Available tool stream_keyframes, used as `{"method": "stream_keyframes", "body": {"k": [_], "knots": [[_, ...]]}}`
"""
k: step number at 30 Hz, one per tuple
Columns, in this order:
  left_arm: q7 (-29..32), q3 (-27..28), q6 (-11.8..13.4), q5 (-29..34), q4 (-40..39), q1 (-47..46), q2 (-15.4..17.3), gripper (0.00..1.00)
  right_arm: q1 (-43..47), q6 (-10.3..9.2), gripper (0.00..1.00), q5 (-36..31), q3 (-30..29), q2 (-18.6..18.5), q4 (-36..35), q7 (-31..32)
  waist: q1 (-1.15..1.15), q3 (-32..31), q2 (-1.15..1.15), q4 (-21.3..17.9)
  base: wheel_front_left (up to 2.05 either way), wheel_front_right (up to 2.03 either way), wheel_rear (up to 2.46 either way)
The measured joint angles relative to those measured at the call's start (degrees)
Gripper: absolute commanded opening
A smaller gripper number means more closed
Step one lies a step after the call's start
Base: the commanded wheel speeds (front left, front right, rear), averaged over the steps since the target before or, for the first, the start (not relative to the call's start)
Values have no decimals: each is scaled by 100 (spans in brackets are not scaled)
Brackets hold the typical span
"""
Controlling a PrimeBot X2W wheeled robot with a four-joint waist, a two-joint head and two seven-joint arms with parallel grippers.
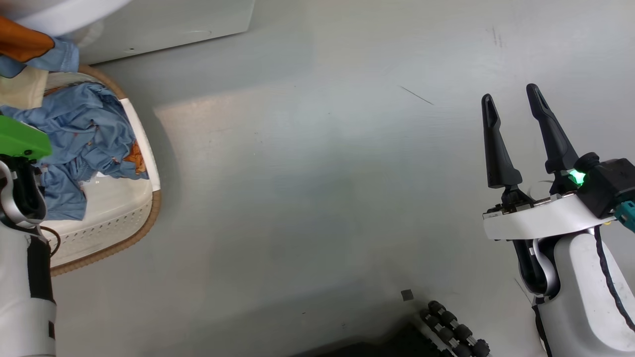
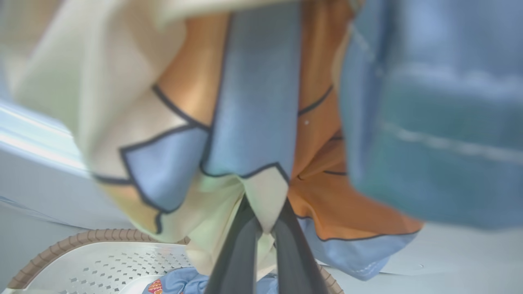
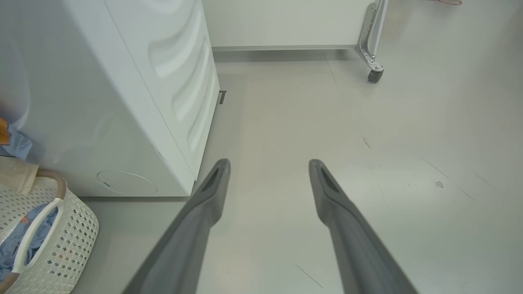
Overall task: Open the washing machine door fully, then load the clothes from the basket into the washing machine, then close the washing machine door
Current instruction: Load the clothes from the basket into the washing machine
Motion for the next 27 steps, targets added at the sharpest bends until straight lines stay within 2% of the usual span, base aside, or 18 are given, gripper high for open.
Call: {"method": "stream_keyframes", "body": {"k": [10, 27], "knots": [[-261, -32, -129, 0, -113, 67, -136, 0, 0, 0, 100, -8, -33, -53, 7, 0, 0, -159, 0, 313, 0, 0, 0], [-101, -399, -424, -102, -1283, 117, -241, 0, 30, 0, 100, -8, 44, -63, 41, 0, 0, -411, 0, 540, 0, 0, 0]]}}
